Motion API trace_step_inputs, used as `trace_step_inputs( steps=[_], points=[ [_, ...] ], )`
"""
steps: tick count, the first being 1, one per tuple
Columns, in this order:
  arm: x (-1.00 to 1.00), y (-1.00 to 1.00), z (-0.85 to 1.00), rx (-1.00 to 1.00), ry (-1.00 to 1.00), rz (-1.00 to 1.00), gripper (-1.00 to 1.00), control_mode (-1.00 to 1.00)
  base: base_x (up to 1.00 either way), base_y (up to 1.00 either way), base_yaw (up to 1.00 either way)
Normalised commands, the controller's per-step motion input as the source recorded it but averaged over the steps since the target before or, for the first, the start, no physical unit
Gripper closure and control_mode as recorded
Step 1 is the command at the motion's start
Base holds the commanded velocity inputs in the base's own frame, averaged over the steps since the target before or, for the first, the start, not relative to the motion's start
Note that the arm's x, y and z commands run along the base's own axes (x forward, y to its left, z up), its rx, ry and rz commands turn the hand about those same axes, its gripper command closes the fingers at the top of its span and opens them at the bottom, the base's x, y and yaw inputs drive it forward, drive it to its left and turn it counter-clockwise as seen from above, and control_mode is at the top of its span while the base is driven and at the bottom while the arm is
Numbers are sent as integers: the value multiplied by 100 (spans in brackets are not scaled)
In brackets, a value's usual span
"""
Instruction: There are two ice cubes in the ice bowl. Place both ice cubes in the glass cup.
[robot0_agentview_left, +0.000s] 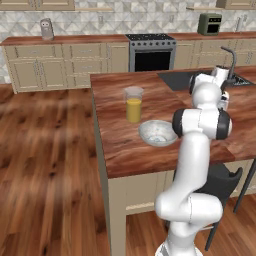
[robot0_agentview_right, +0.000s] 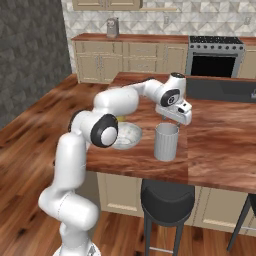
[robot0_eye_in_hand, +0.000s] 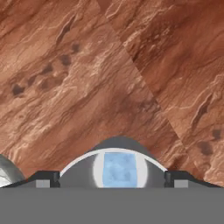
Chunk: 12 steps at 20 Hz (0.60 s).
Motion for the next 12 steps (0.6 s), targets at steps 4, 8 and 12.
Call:
trace_step_inputs(
  steps=[4, 8, 12],
  points=[
    [-2, 1, 69, 0, -11, 0, -100, -100, 0, 0, 0],
    [-64, 66, 24, 0, -10, 0, -100, -100, 0, 0, 0],
    [-100, 100, 0, -8, -10, 2, -100, -100, 0, 0, 0]
  ],
)
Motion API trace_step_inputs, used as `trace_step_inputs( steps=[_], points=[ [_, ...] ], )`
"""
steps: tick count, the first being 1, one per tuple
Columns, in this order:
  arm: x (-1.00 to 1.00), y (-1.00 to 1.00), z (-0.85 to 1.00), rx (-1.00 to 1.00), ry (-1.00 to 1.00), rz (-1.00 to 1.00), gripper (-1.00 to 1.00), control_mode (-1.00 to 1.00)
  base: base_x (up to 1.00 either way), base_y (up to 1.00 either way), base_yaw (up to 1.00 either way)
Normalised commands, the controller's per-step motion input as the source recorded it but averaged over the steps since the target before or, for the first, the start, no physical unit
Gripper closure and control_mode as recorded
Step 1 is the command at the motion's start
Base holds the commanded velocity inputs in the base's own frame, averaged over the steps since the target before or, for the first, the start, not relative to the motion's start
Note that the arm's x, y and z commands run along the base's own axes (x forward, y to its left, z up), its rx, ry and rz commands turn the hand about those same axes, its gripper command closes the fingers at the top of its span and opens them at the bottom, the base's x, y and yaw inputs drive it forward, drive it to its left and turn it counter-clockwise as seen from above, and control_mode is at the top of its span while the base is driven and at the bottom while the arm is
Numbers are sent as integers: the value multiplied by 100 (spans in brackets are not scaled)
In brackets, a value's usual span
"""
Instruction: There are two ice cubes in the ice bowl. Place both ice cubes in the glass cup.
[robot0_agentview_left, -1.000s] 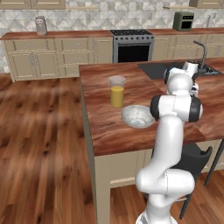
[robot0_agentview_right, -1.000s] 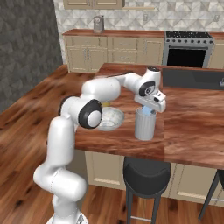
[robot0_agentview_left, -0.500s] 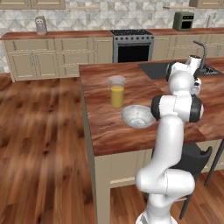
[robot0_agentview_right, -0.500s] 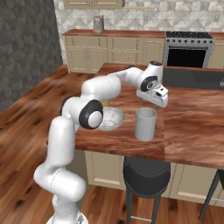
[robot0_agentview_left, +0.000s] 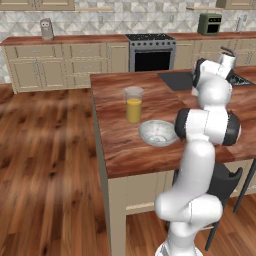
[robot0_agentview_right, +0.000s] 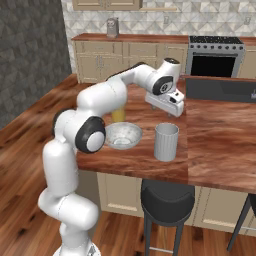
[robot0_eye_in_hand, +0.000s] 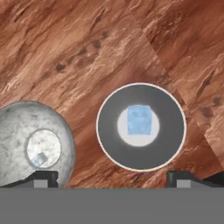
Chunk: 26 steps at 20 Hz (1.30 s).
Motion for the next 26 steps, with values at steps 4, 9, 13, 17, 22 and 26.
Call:
trace_step_inputs(
  steps=[4, 9, 13, 17, 22, 26],
  points=[
    [-90, 100, -1, -16, -1, 7, -100, -100, 0, 0, 0],
    [-21, 100, -1, -5, 2, 5, -100, -100, 0, 0, 0],
    [6, 100, -9, 0, 6, 8, -100, -100, 0, 0, 0],
    [47, 86, -6, 12, 19, 9, -100, -100, 0, 0, 0],
    [51, 26, -21, 9, 16, 7, -100, -100, 0, 0, 0],
    [45, 0, -27, 0, 18, 0, -100, -100, 0, 0, 0]
  ],
)
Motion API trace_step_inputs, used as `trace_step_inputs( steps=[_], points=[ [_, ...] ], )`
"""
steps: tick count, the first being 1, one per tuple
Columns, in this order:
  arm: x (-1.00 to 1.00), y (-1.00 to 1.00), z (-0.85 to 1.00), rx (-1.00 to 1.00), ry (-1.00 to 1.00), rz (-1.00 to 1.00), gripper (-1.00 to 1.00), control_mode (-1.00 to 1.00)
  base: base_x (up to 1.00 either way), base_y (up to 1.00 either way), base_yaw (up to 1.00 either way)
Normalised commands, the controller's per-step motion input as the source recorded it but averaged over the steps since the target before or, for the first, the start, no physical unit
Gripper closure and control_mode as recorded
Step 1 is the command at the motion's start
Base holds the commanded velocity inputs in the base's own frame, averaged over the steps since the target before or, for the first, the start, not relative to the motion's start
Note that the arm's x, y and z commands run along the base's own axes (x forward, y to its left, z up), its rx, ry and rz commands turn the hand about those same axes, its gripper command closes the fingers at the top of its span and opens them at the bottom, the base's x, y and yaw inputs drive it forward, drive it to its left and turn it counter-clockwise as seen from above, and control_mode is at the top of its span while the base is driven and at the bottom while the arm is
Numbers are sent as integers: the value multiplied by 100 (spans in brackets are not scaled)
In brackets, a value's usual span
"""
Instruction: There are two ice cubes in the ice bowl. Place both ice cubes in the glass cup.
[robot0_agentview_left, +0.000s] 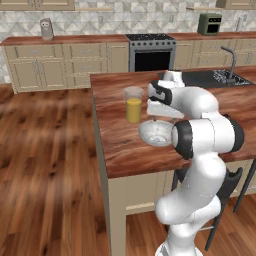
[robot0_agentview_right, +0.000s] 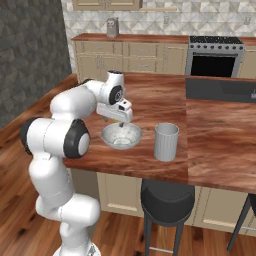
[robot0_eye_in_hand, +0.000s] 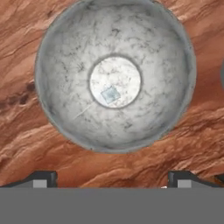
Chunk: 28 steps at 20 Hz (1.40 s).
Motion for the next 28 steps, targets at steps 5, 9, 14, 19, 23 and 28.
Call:
trace_step_inputs(
  steps=[5, 9, 14, 19, 23, 28],
  points=[
    [56, 0, -52, 0, 17, 1, -100, -100, 0, 0, 0],
    [23, 0, -67, 0, 11, 4, -100, -100, 0, 0, 0],
    [7, 0, -67, 0, 1, 4, -100, -100, 0, 0, 0],
    [41, 0, -36, 0, 0, 3, -100, -100, 0, 0, 0],
    [44, 0, -35, 0, -1, 4, -100, -100, 0, 0, 0],
    [10, 0, -41, 0, 0, 5, -100, -100, 0, 0, 0]
  ],
)
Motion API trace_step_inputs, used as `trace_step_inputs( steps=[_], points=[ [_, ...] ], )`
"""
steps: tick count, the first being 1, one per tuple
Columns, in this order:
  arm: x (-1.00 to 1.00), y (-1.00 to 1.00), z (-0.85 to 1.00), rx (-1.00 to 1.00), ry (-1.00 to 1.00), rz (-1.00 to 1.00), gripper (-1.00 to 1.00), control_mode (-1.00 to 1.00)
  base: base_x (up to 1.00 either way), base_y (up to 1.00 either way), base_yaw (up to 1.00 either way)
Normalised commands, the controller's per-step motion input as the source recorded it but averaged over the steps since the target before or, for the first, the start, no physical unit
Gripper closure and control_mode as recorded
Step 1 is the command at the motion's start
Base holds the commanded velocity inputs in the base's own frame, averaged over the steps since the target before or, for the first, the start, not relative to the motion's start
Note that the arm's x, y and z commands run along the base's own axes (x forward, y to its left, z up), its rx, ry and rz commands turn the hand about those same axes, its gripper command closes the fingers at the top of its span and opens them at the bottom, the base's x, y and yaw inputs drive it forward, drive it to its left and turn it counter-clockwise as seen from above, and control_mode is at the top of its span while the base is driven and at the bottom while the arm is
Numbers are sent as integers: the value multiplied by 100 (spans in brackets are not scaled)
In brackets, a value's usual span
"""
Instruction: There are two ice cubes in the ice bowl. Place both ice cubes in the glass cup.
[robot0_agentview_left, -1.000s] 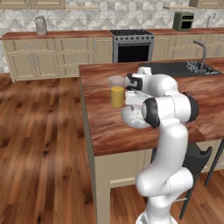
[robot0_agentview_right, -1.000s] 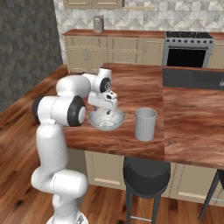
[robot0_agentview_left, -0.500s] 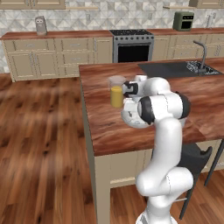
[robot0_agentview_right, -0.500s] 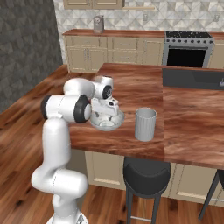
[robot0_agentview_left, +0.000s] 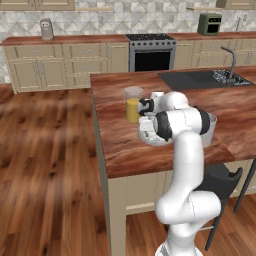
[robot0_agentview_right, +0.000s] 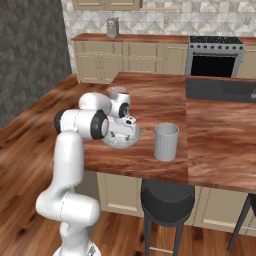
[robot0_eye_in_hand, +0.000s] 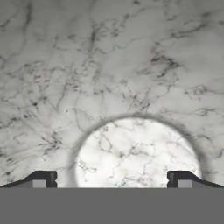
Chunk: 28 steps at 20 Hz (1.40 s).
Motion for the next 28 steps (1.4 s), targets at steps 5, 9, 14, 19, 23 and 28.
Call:
trace_step_inputs(
  steps=[5, 9, 14, 19, 23, 28],
  points=[
    [1, -12, -40, 0, -3, 6, -100, -100, 0, 0, 0],
    [-14, -10, -18, 0, -4, 6, -100, -100, 0, 0, 0],
    [-24, -3, 1, 0, -17, 4, -100, -100, 0, 0, 0],
    [-17, -11, 6, 0, -27, 4, -100, -100, 0, 0, 0],
    [-30, 0, -3, 0, -28, 9, -100, -100, 0, 0, 0],
    [-13, 5, 0, 0, -9, 5, -100, -100, 0, 0, 0]
  ],
)
